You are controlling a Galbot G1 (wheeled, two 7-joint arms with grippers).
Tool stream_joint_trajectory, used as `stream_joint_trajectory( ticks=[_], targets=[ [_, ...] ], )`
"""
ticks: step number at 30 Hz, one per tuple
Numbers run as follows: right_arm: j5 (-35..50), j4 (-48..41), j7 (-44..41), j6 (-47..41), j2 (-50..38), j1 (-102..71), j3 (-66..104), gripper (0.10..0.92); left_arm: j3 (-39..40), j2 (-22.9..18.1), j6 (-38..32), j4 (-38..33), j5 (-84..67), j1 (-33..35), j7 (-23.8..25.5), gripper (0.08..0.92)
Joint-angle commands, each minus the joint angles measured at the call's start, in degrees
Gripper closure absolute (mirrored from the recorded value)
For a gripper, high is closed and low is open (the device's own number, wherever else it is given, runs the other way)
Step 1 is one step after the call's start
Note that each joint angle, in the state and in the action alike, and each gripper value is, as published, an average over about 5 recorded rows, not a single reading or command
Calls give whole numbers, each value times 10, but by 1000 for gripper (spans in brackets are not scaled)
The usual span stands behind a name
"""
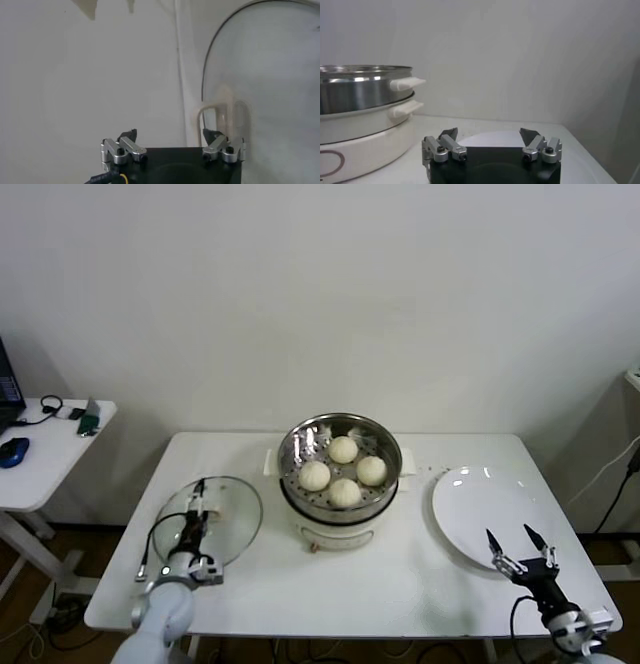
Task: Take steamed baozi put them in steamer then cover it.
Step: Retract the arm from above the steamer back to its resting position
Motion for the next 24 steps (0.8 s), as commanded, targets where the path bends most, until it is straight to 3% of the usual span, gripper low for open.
stream_joint_trajectory(
  ticks=[1, 7, 24],
  targets=[
    [-12, -2, -2, 3, 7, -1, 1, 203, 6, -2, 3, 21, -5, -18, -8, 177],
    [-17, -4, -3, 4, 10, 0, 1, 203, 5, 1, 1, 24, -5, -15, -6, 256],
    [-33, -15, -6, 8, 16, 11, 1, 203, 9, 11, 13, 10, -33, -7, -21, 749]
  ],
)
